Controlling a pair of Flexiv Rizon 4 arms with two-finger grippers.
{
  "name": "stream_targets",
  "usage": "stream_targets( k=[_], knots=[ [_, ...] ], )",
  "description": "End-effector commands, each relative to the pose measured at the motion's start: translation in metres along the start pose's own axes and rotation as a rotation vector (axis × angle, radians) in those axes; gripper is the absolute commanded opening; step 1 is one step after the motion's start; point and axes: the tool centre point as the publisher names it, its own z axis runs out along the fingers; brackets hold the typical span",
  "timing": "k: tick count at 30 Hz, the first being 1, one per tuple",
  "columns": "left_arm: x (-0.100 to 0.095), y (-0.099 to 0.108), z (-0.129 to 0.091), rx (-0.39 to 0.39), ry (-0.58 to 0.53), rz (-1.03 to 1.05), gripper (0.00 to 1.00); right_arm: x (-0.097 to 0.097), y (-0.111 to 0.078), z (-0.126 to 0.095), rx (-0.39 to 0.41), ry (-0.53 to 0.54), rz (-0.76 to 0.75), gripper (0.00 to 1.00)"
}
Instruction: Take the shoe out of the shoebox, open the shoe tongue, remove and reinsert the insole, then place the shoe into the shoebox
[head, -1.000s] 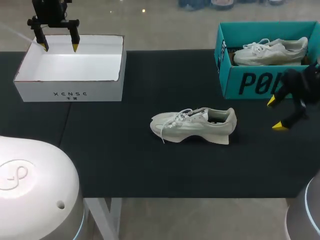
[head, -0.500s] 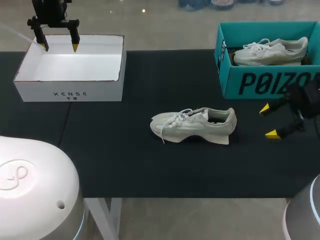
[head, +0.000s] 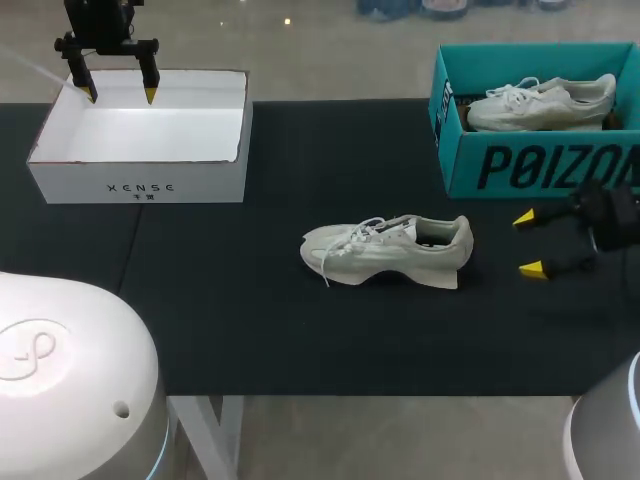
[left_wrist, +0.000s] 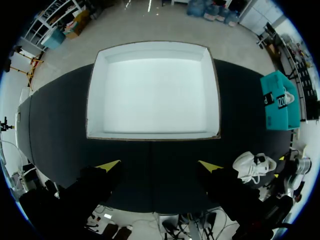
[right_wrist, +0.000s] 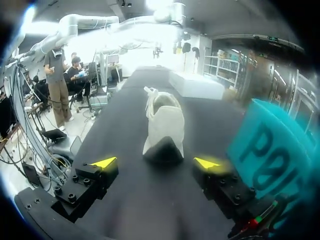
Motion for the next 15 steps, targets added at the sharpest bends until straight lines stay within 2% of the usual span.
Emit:
stream_targets(
  k=[1, 7, 15],
  knots=[
    [0.0, 0.0, 0.0, 0.0, 0.0, 0.0, 1.0, -0.015, -0.007, 0.01, -0.026, -0.012, -0.006, 1.0],
    [0.0, 0.0, 0.0, 0.0, 0.0, 0.0, 1.0, -0.022, -0.012, 0.012, -0.049, -0.028, -0.017, 1.0],
    [0.0, 0.0, 0.0, 0.0, 0.0, 0.0, 1.0, -0.026, -0.02, 0.031, -0.073, -0.005, -0.007, 1.0]
  ],
)
